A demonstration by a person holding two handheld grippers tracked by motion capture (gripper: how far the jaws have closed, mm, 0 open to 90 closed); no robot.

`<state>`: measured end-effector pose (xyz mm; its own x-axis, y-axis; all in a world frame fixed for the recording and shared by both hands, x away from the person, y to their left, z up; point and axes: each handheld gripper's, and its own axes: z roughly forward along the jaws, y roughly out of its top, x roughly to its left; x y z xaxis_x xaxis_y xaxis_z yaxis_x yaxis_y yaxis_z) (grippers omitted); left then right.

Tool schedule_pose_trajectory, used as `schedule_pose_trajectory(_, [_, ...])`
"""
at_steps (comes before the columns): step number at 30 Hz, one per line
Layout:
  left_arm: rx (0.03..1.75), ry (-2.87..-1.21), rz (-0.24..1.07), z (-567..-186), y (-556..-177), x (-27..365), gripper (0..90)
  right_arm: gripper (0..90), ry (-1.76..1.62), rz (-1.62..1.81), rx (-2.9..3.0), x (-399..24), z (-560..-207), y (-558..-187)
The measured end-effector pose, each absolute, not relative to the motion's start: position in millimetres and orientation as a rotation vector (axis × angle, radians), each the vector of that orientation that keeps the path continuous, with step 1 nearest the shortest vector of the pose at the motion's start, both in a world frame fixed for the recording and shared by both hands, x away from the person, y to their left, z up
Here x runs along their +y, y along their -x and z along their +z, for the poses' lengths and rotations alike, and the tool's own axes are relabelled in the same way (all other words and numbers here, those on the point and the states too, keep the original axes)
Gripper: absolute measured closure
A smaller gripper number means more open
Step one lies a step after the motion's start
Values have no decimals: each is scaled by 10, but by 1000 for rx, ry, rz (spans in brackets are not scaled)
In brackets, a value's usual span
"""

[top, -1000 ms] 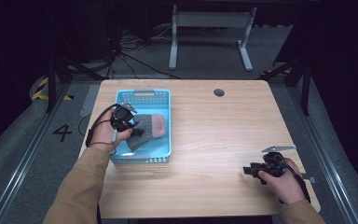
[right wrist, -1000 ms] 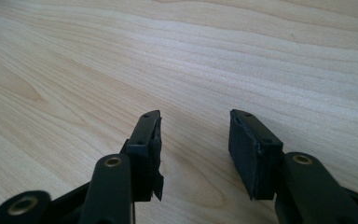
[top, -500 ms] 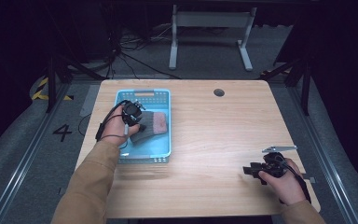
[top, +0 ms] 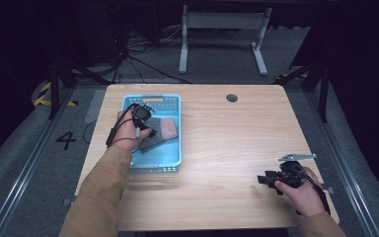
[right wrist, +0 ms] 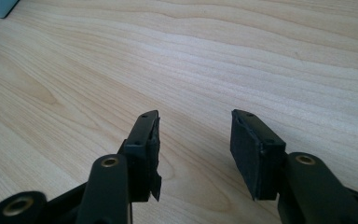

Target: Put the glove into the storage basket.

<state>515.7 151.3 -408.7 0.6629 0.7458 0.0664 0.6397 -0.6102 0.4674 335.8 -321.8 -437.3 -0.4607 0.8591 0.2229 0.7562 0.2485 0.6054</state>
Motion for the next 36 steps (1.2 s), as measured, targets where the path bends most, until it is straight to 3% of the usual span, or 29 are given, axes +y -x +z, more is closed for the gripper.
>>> schedule_pose_trajectory(9, [1150, -2404, 383, -4026, -5051, 1587, 282, 524, -1507, 1013, 2367, -3158, -4345, -3383])
schedule_pose_trajectory(16, [1149, -2344, 401, -3934, -4970, 1597, 285, 523, -1480, 1031, 2376, -3098, -4302, -3418])
schedule_pose_trajectory(28, [964, -2237, 334, -3571, -4491, 1463, 292, 522, -1428, 1083, 2363, -3122, -4221, -3521])
schedule_pose_trajectory(36, [824, -2231, 288, -3385, -3948, 1396, 288, 499, -1317, 1133, 2380, -3150, -4191, -3598])
